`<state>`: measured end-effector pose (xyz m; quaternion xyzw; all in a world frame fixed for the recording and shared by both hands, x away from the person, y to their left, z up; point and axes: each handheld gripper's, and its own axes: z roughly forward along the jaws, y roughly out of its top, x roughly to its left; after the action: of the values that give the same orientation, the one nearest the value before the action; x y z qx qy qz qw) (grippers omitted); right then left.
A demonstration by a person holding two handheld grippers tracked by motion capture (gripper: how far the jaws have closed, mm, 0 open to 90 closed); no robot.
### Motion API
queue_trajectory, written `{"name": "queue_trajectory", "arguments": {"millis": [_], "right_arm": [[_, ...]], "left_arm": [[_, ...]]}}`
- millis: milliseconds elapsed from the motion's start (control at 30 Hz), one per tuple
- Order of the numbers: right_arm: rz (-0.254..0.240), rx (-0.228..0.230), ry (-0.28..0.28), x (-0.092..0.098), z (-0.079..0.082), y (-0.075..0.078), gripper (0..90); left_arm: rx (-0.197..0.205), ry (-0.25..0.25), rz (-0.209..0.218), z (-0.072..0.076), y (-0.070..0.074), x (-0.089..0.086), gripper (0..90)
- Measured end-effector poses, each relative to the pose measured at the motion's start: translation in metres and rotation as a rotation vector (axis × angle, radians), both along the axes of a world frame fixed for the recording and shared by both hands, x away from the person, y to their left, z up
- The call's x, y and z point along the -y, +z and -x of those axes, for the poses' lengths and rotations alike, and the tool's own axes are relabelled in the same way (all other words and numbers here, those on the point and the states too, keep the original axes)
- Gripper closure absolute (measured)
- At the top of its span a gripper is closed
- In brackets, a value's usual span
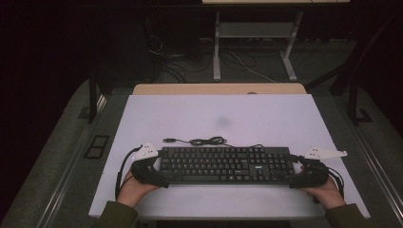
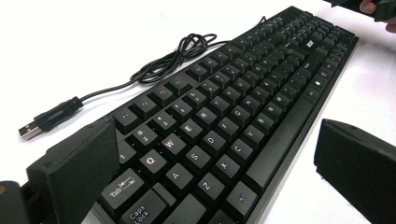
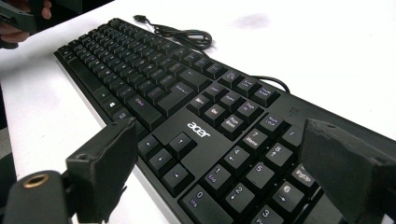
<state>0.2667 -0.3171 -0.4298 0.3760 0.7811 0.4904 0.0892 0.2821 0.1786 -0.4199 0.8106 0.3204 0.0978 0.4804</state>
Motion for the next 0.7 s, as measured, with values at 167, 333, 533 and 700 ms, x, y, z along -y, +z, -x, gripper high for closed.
{"name": "queue_trajectory", "arguments": {"millis": [167, 333, 533, 700], "right_arm": [[-0.003, -0.001, 0.006, -0.001, -0.0012, 0.0003, 11.5], [0.0, 0.0, 0.016, -0.0036, -0.0027, 0.0009, 11.6], [-0.003, 0.007, 0.023, -0.0066, -0.0036, 0.0029, 11.6], [-0.003, 0.019, 0.029, -0.01, -0.0051, 0.004, 11.6]], "left_arm": [[0.001, 0.004, 0.005, 0.0004, 0.0004, 0.0004, 0.0], [0.003, 0.008, 0.012, 0.0013, 0.0015, 0.0002, 0.0], [0.003, 0.006, 0.011, 0.0019, 0.0008, 0.0, 0.0], [0.006, 0.005, 0.012, 0.0022, 0.001, 0.0003, 0.0]]}}
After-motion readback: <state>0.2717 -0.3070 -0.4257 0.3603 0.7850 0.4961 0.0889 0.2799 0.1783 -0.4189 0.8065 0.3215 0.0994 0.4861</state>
